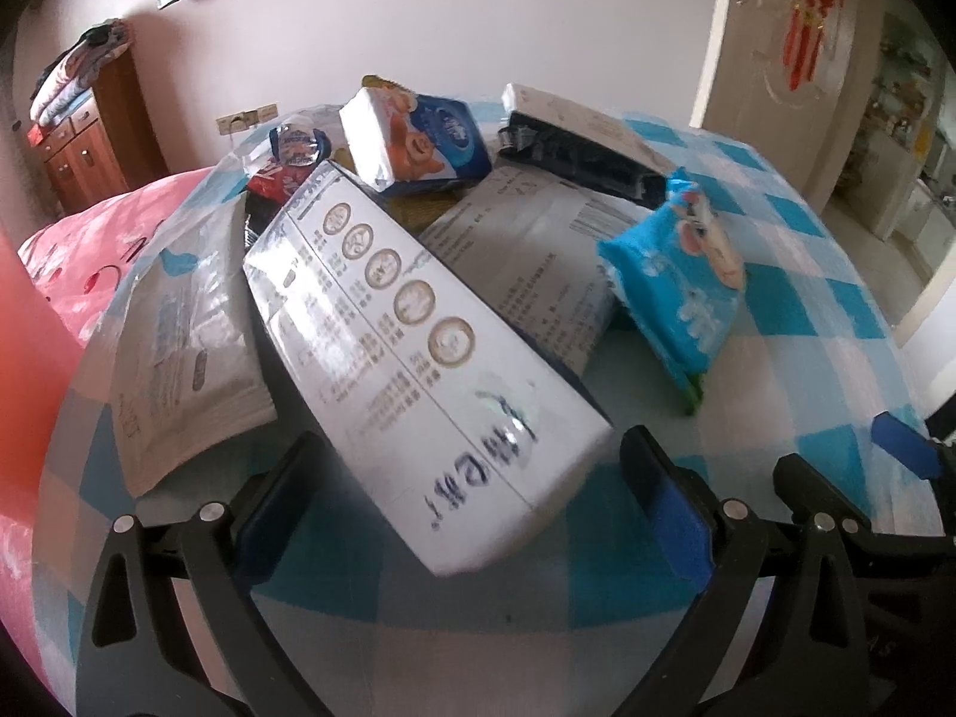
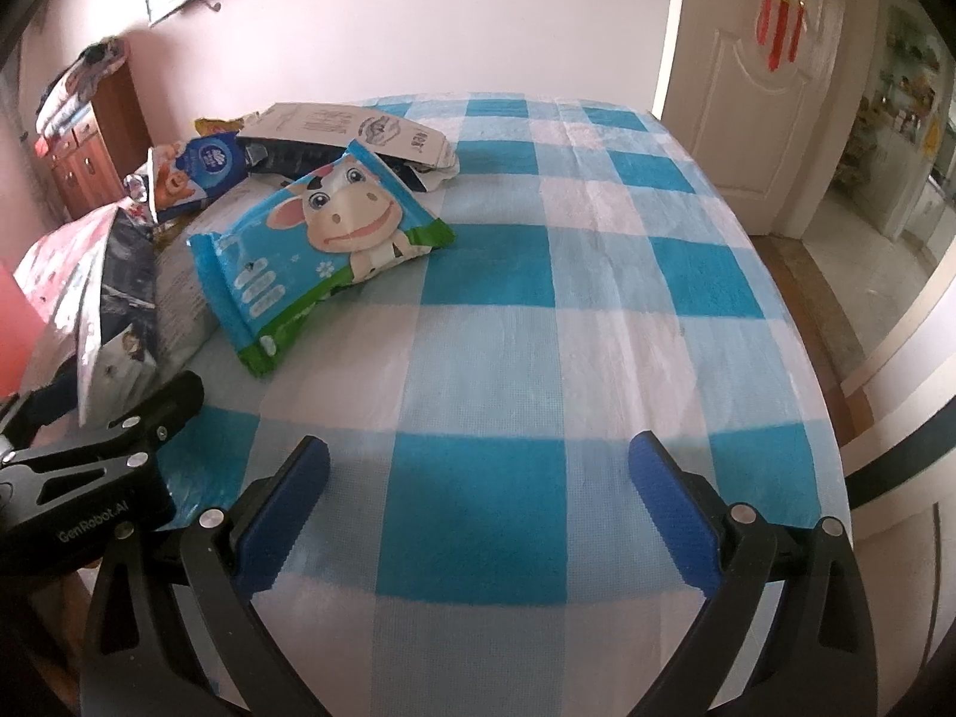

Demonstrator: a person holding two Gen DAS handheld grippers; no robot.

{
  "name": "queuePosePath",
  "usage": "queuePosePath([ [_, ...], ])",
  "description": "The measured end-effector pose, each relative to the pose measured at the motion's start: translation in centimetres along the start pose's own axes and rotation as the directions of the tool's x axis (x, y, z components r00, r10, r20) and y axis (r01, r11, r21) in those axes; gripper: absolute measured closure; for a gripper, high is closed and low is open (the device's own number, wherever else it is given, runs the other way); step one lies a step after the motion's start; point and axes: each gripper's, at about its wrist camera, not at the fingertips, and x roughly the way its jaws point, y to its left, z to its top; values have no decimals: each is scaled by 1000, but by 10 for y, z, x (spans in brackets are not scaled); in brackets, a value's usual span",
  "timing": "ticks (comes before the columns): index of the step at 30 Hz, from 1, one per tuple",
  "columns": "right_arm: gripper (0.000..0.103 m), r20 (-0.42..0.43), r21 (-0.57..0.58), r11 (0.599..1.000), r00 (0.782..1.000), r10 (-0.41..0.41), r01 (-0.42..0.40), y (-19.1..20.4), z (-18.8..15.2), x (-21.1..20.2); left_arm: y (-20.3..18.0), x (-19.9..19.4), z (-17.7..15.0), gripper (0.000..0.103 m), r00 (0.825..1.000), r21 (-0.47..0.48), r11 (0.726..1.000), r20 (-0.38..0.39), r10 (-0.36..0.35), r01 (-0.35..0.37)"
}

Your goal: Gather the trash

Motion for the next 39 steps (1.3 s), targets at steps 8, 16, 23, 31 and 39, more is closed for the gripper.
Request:
queuePosePath([
  [8,4,84,57,998,996,14,-19,-14,-15,-38,4,-41,-15,4,995,37,999,87,-42,39],
  [16,4,252,57,998,968,-7,-7,-11,-5,-101,22,-95,-11,4,980,21,998,189,-62,59],
  [23,4,379,34,999,925,-32,21,4,-2,-156,47,-146,-9,4,960,-5,998,272,-62,66],
  [31,4,457,43,997,886,-76,63,15,-3,-201,65,-176,-11,4,948,-37,999,318,-20,33],
  [39,4,479,36,996,873,-94,87,19,-8,-216,76,-192,-14,4,937,-55,998,348,-5,26],
])
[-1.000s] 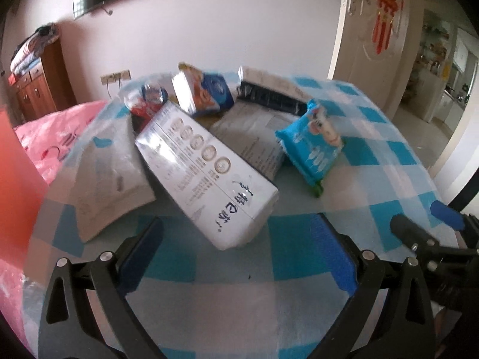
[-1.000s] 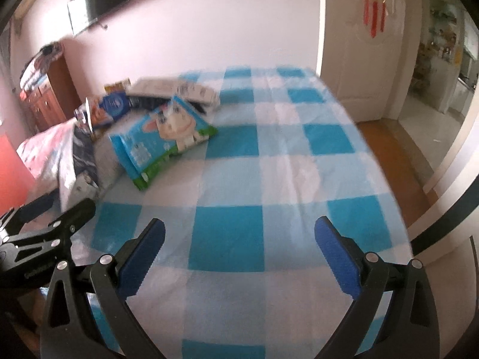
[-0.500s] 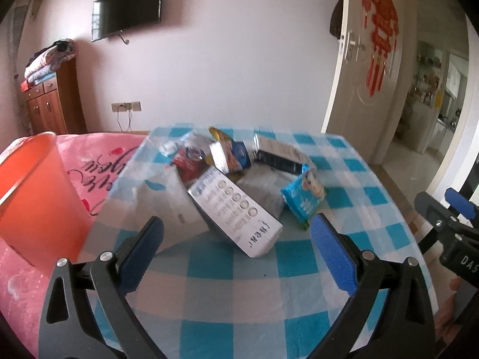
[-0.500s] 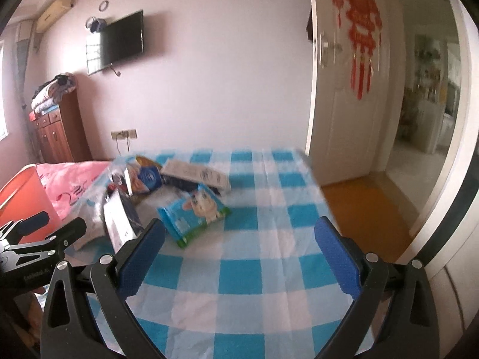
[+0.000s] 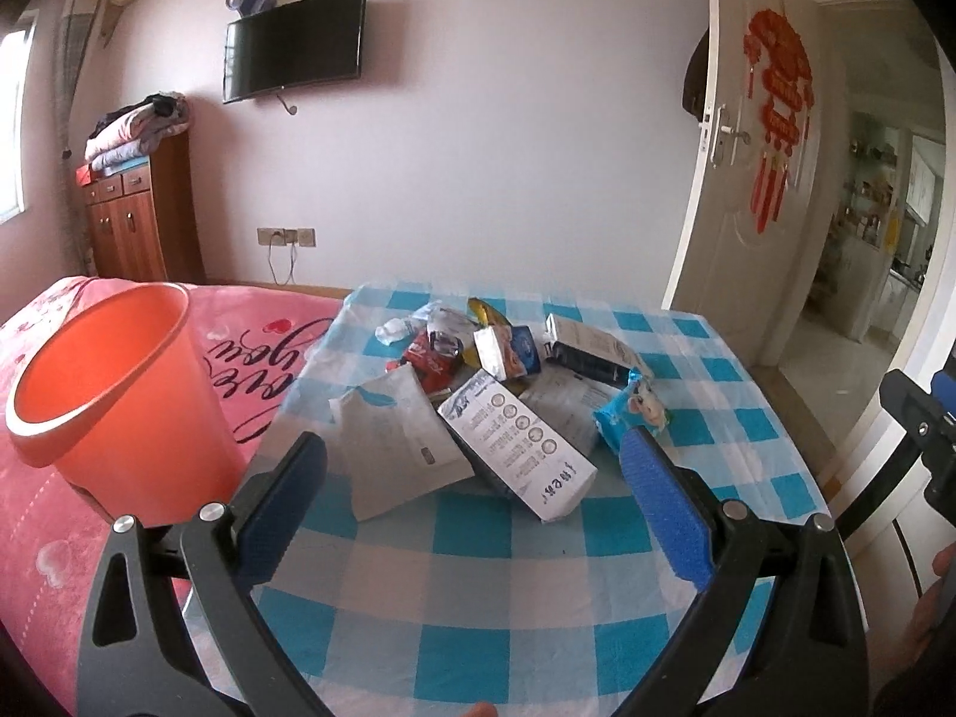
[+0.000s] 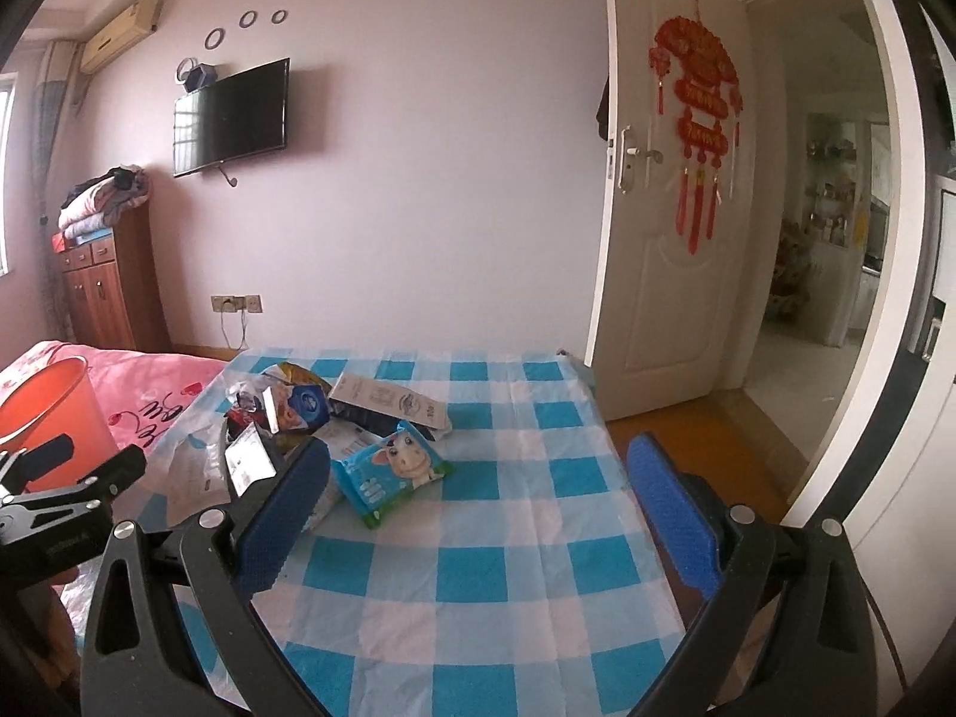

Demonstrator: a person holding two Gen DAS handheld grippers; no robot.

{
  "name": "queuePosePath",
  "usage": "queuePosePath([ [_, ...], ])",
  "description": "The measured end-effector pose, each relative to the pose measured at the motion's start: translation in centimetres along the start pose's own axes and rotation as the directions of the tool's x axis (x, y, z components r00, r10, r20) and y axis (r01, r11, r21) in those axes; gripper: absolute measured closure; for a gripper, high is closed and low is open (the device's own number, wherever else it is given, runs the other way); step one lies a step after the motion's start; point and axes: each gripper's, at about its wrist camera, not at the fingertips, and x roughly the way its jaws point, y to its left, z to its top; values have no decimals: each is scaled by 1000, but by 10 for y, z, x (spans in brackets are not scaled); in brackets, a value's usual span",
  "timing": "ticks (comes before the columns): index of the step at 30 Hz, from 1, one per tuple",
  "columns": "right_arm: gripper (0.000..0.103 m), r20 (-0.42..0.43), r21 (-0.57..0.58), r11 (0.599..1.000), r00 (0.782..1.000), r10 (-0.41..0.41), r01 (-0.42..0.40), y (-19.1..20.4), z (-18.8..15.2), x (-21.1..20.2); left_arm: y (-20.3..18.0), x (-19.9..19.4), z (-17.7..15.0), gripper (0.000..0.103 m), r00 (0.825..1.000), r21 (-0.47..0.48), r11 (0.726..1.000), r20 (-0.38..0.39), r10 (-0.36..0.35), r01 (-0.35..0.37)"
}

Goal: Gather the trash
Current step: 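Grasp the white paper bag with the left tool while the right tool grasps the blue cow wipes pack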

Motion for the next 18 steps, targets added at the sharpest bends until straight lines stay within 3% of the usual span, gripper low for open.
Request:
queuePosePath([
  [14,4,30,-3,1000,999,-23,23,-4,0,-2,10,-9,1,4,1000,-24,999,-1,-25,25],
  [18,4,14,0,1000,1000,-1,1,-4,-2,8,13,-12,-1,4,999,-17,1000,29,-25,26],
])
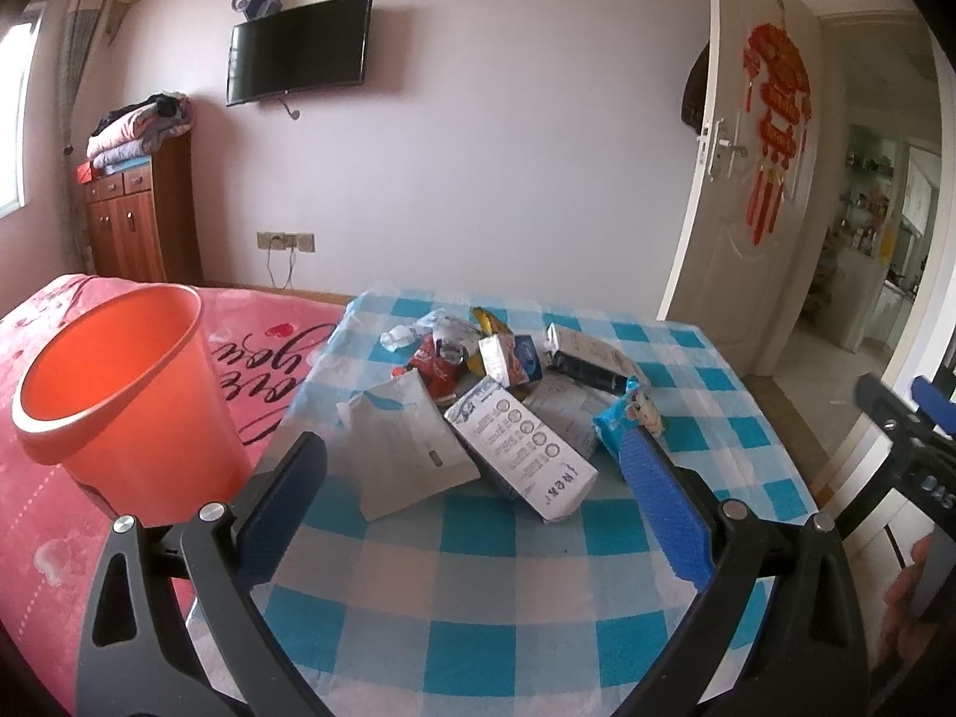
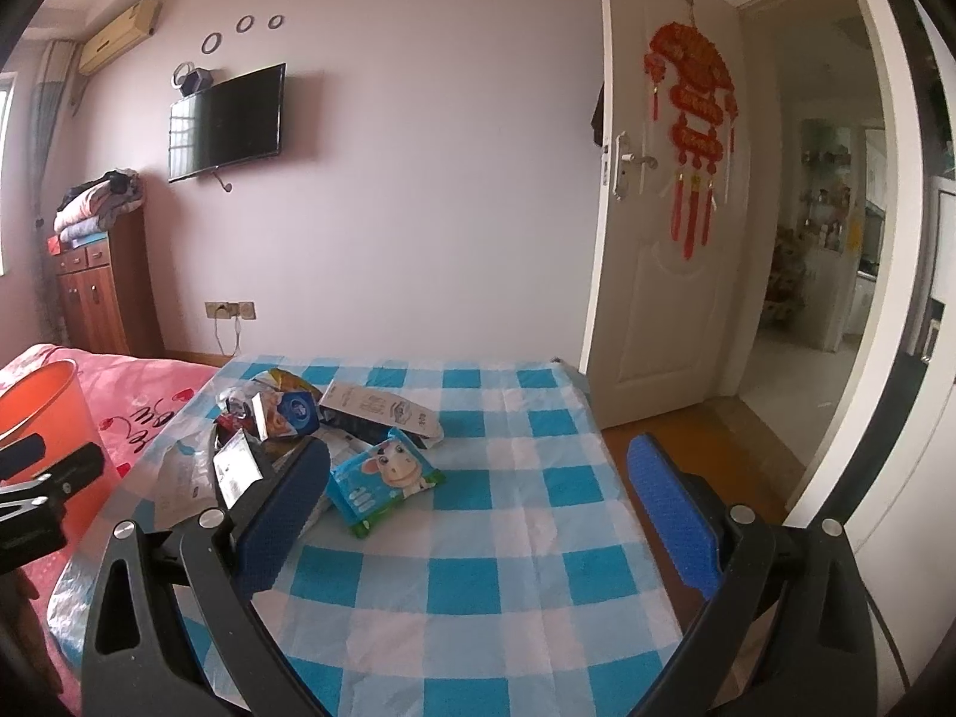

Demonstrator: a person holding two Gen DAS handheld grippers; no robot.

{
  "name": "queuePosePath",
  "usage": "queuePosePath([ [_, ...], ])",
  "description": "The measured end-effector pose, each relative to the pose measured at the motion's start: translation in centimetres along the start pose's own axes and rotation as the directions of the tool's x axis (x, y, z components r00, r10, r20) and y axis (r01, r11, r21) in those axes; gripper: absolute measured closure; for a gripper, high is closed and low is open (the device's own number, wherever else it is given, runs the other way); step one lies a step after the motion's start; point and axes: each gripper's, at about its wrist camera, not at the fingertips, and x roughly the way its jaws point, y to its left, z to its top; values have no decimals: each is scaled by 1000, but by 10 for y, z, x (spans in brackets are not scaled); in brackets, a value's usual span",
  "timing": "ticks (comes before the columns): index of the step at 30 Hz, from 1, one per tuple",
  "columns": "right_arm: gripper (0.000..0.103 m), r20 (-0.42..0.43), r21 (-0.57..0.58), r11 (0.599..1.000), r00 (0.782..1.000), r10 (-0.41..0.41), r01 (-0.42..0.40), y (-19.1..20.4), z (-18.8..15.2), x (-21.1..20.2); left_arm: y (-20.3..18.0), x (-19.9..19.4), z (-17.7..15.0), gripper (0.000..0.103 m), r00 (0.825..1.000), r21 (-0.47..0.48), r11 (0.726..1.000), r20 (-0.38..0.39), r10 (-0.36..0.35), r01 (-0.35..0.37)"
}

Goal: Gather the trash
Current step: 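Grasp the white paper bag with the left tool while the right tool grasps the blue cow wipes pack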

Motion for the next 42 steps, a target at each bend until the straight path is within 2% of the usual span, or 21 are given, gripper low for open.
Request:
queuePosePath([
  [3,4,-10,7,1000,1000,22,-22,0,-2,12,4,-5,-2,4,998,3,1000,52,-21,21],
  [8,4,-23,27,997,997,73,-72,0,-8,35,8,-1,-5,4,998,37,998,51,48,-50],
  [17,4,-103,40,984,979,177,-174,4,-20,71,38,31,-8,4,993,-59,995,-94,69,-75],
  [22,4,-180,87,967,951,250,-238,7,-28,91,53,55,-7,4,986,-134,989,-163,41,-63],
  [27,4,-249,118,946,913,323,-303,14,-41,106,61,90,-3,4,971,-192,979,-238,25,-73],
  [31,4,-260,154,936,901,346,-316,7,-43,115,64,123,-2,4,949,-216,971,-314,27,-99],
  [36,5,-279,237,917,882,379,-319,-6,-42,133,69,153,-4,4,932,-233,965,-361,27,-118],
  [42,7,-311,405,845,816,487,-349,-16,-45,166,77,179,-1,4,922,-259,957,-387,20,-129],
])
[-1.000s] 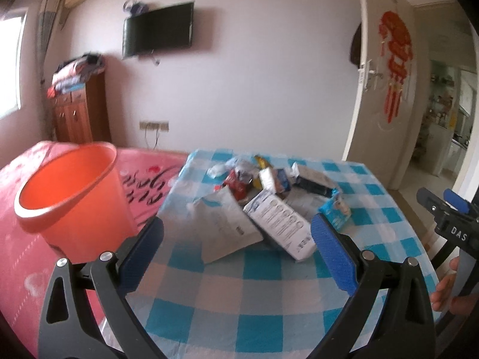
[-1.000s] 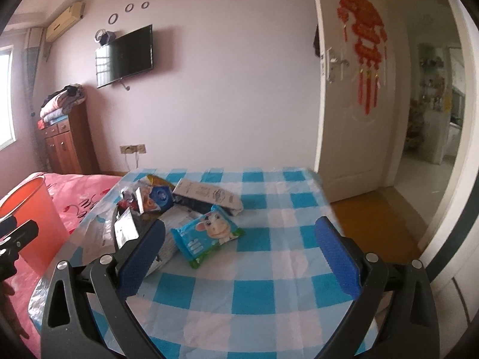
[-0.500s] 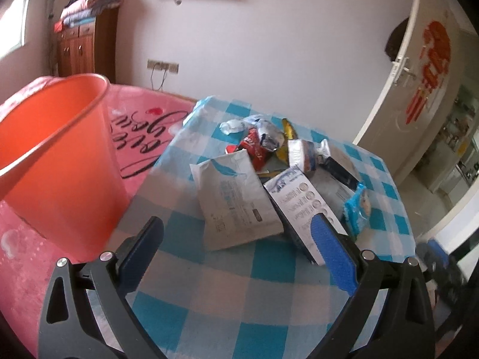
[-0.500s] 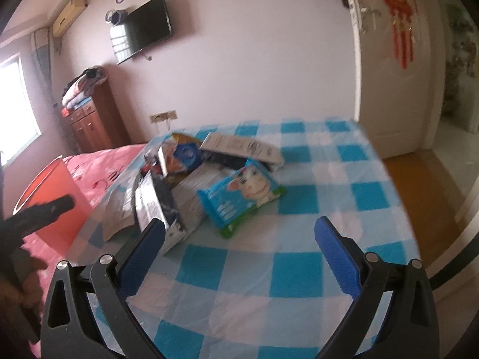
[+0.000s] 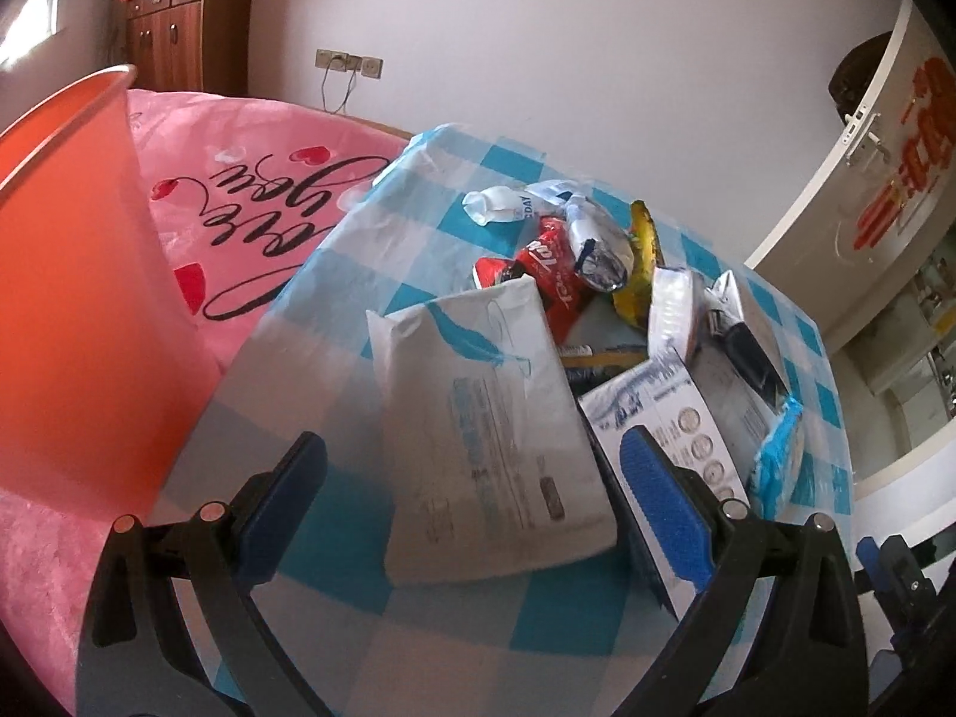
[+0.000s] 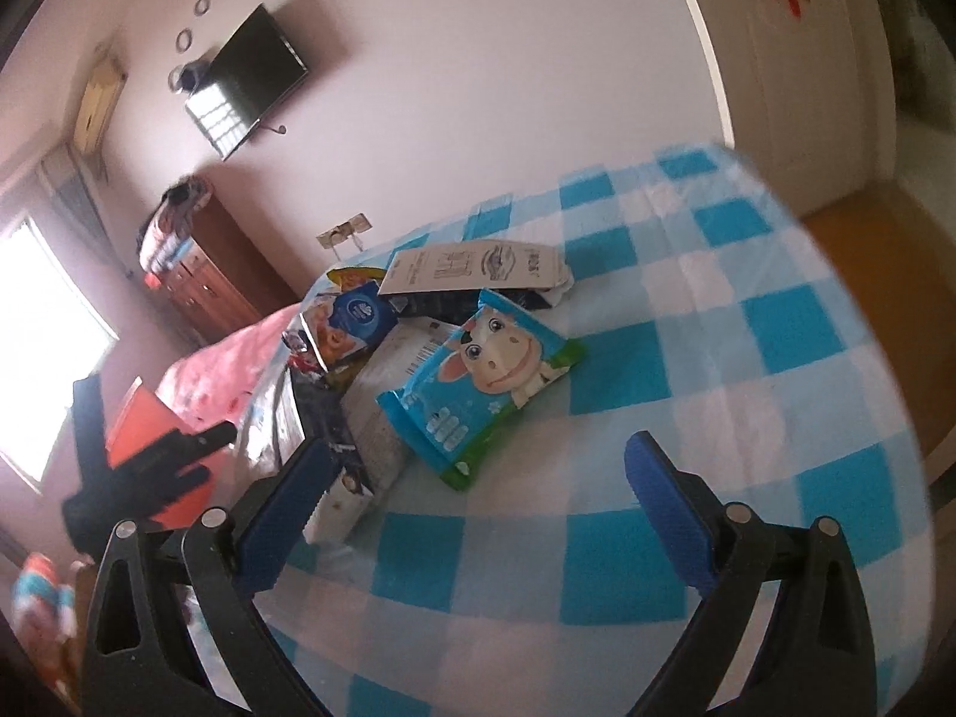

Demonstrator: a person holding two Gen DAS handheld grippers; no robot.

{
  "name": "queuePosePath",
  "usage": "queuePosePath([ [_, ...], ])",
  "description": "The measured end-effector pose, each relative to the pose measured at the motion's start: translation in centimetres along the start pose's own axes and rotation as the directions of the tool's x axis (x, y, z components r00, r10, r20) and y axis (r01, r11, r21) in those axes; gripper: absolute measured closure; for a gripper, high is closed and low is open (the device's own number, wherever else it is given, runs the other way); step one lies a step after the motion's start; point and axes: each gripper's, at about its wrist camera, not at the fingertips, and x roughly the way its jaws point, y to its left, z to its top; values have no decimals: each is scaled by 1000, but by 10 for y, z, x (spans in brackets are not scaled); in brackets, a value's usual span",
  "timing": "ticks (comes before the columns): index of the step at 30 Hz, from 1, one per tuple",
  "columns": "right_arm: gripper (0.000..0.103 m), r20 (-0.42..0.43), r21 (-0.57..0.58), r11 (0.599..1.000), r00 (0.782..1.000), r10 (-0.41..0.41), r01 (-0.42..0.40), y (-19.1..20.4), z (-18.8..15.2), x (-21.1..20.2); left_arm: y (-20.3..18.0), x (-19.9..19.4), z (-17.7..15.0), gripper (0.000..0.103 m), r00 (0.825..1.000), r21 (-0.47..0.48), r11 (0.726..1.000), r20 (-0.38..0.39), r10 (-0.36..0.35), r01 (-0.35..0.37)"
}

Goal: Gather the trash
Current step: 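Grasp the white paper bag with the left tool while the right tool grasps the blue cow wipes pack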

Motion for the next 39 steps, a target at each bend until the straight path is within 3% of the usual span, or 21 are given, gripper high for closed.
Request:
queuePosePath([
  [1,8,-9,19,1000,1000,18,-17,-2,2,4,-1,3,2,4,1000,5,1000,-5,-4,4],
  [3,23,-41,79,995,997,58,-55,-7,7,15,-3,10,5,4,1000,19,1000,-17,-5,6],
  [4,24,-53,102,993,996,71,-66,-9,9,20,-3,13,7,4,1000,23,1000,-19,2,-2],
  [10,24,-121,220,971,985,120,-91,-17,15,49,3,29,11,4,999,17,1000,-38,16,-16],
  [18,24,-162,280,957,979,125,-76,-16,24,75,3,43,9,5,998,26,1000,-70,6,-4],
  [21,24,-173,276,960,979,108,-57,-14,23,84,3,46,8,5,997,27,1000,-77,2,0],
  [29,22,-156,260,966,986,51,-8,-4,28,94,1,46,8,22,997,35,999,-74,4,-1],
  [34,23,-146,175,983,989,-34,59,10,29,100,-4,47,6,20,997,48,999,-79,12,-9],
  [39,35,-127,79,990,986,-109,119,17,25,100,-11,48,3,13,996,86,996,-85,32,-25],
])
